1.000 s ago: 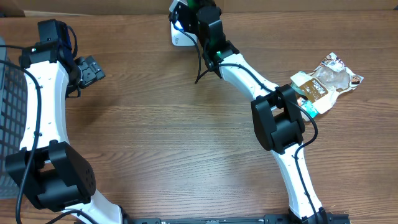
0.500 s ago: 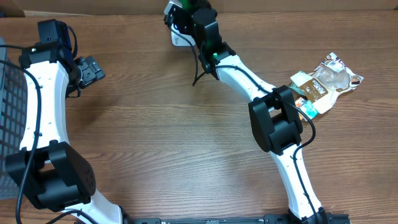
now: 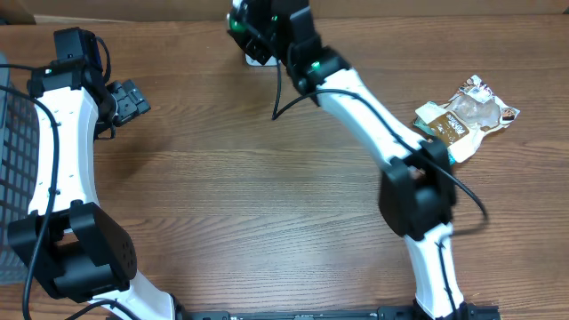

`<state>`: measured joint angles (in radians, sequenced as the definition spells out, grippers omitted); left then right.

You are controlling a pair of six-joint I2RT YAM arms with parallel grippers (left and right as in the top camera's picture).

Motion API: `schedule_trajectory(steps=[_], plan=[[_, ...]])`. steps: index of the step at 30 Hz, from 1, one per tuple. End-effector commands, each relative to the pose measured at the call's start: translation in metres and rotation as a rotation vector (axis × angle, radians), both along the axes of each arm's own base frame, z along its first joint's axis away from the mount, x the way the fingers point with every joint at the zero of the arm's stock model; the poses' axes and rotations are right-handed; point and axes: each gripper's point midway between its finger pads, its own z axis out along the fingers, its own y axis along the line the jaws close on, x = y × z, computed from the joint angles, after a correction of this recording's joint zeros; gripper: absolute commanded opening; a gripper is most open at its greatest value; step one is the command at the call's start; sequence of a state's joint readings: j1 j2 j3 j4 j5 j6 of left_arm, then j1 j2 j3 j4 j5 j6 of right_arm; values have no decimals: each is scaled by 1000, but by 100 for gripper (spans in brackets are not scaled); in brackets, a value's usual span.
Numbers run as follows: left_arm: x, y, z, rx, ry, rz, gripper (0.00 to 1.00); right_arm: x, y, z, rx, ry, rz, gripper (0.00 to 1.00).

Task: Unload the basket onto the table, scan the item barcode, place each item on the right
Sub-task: 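Carry the jar right and set it beside the bread bag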

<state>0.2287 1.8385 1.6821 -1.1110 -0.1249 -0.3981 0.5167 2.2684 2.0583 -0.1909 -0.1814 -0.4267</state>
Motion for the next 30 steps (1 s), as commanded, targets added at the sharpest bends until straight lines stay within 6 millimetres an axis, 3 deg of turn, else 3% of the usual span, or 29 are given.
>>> schedule_trajectory(steps=[1,4,6,11,15,18,21,26,30], plan=[[3,0,8,16,-21,3,100,-69,13,88,299,241,166,37],[3,0,8,15,-21,4,100,-93,7,53,257,469,153,37],[3,0,8,15,-21,4,99,-105,-6,18,174,605,84,37],[3,0,8,15,-21,4,100,-128,-74,-71,-215,781,-168,46],[3,0,8,15,-21,4,99,-125,-134,-111,-418,829,-376,46],[3,0,8,15,-21,4,100,-110,-182,-128,-397,862,-597,46],[3,0,8,15,-21,4,99,-96,-228,-138,-272,924,-806,46],[3,0,8,15,-21,4,100,-91,-304,-148,-72,1040,-1090,42],[3,0,8,15,-21,4,100,-94,-333,-151,45,1148,-1096,45]])
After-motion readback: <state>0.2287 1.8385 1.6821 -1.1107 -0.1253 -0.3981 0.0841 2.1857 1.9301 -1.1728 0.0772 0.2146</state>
